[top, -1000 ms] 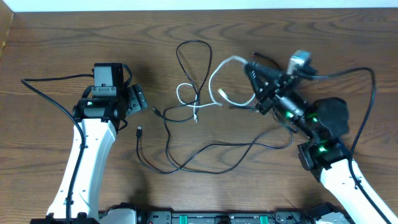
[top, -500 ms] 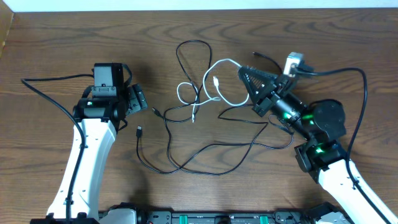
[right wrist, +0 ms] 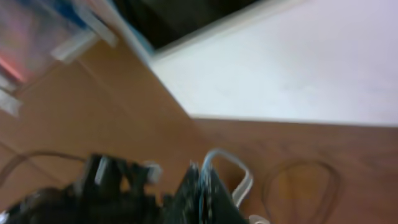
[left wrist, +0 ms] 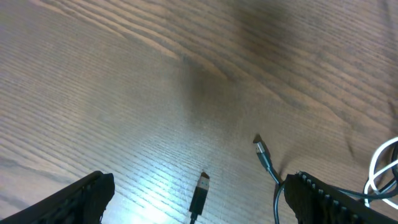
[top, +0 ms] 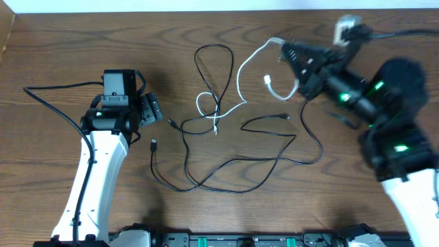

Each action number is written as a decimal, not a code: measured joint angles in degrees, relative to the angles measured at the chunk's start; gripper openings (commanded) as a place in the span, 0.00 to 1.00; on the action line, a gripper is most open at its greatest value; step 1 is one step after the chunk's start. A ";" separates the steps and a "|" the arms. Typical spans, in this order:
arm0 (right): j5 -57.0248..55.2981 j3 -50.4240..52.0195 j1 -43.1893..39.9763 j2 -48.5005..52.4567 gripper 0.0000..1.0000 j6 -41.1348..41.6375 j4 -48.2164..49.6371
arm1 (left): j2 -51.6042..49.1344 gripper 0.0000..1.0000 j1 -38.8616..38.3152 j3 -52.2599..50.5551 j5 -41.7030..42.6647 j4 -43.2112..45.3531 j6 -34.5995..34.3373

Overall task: Untangle cables
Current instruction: 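Pull the white cable rightward and upward with the right gripper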

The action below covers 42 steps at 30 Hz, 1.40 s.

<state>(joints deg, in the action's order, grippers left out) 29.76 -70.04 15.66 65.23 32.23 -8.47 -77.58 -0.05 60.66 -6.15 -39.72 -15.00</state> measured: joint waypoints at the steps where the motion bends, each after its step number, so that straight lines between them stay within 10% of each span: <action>1: -0.79 -4.17 -0.90 0.59 0.01 -2.38 -5.73 | 0.00 0.92 0.00 0.00 -0.02 0.04 0.00; 13: -23.02 -26.86 -15.98 4.83 0.01 -19.19 -39.54 | 0.00 0.92 0.00 0.00 0.00 0.02 0.00; 30: -20.48 -26.91 -19.23 8.22 0.01 -23.34 -48.19 | 0.00 0.91 0.00 0.07 0.44 3.56 -0.15; 42: -19.02 -26.91 -19.23 9.18 0.01 -25.77 -49.20 | -0.02 0.92 -0.94 0.09 20.72 8.59 11.04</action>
<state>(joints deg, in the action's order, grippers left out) 10.74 -96.95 -3.57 74.41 6.46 -57.67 -77.60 -0.99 60.75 14.57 -31.14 -3.97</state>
